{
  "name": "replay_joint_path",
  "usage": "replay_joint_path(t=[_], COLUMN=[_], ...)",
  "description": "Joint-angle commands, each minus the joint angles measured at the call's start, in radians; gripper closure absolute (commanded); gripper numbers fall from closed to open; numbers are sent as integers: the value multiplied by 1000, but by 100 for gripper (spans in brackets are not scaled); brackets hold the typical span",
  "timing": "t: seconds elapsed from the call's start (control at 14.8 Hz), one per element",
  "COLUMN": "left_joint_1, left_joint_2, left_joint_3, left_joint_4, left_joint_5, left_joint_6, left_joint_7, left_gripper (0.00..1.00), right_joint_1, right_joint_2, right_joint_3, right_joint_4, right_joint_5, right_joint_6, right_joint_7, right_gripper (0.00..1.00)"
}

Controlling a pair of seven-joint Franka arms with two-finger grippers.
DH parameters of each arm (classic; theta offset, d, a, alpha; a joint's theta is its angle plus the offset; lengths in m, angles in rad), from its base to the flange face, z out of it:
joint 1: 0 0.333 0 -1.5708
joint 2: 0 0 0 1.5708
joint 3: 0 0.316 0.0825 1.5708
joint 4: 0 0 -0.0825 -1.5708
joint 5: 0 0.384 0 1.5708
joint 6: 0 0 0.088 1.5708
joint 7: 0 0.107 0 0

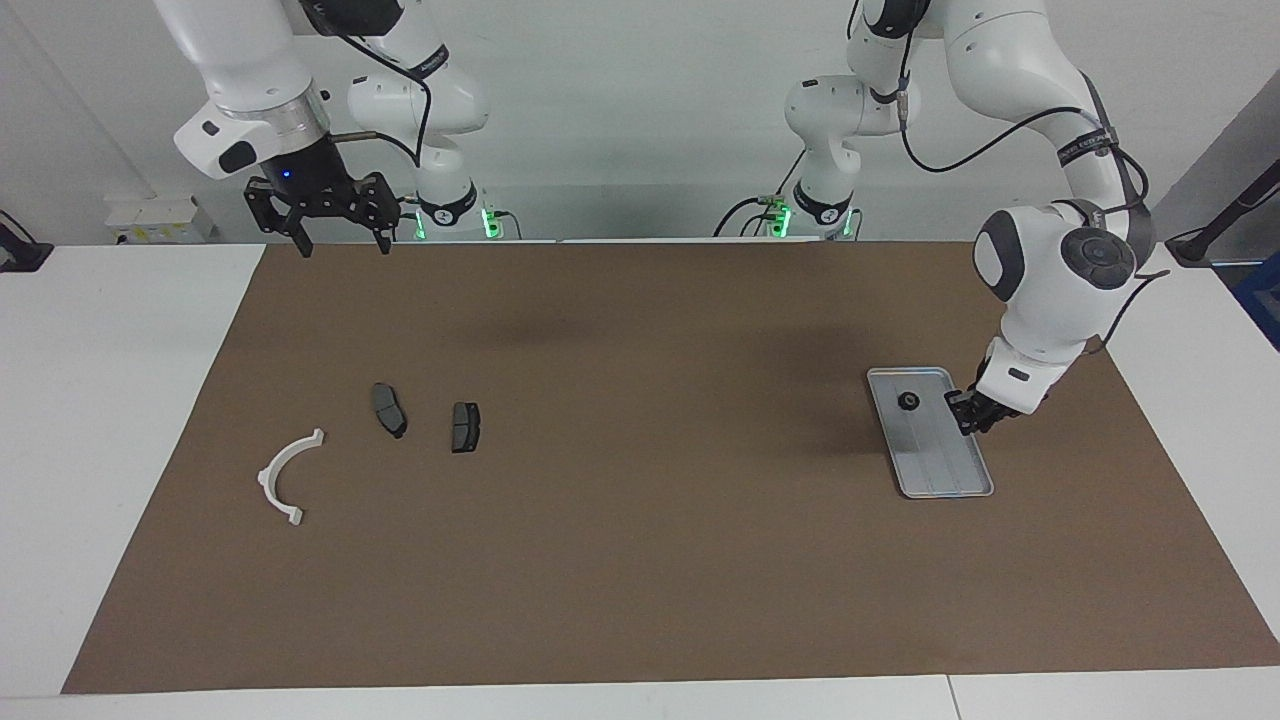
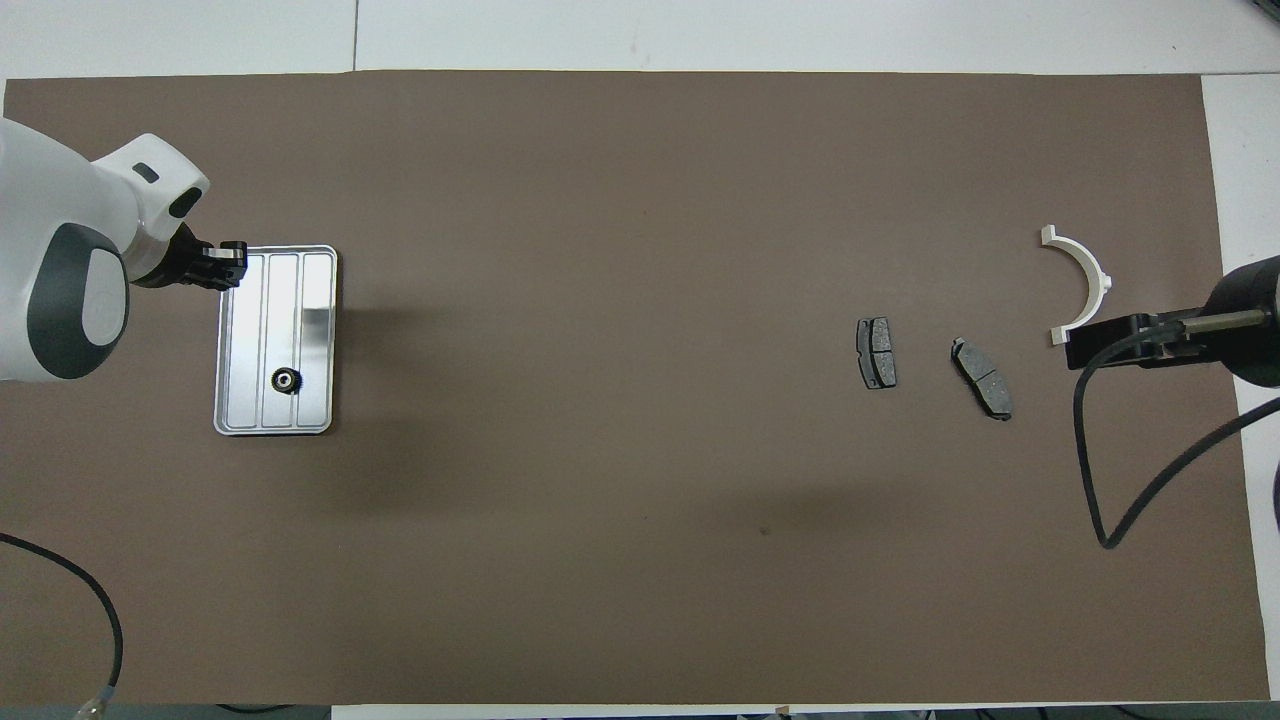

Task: Pick bearing gear from pile to tray
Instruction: 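Lower the gear into the silver tray and open the left gripper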

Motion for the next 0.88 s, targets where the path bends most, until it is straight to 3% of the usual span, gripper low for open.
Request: replay_joint_path(t=[0.0,0.81], left_joint_1=[4,6], left_joint_2=[-26,19], left_joint_3=[-17,-16], left_joint_4=[-101,-177], left_joint_5=[-13,-53], left_joint_6=[104,250], left_joint_7=[5,5], left_gripper=[100,100], right_joint_1=[-17,-4], right_joint_2=[-12,-12], right_joint_3=[1,1], right_joint_4=[-18,-19], right_joint_5=[9,7], right_joint_6=[16,26], right_joint_7=[3,4], right_gripper=[0,0])
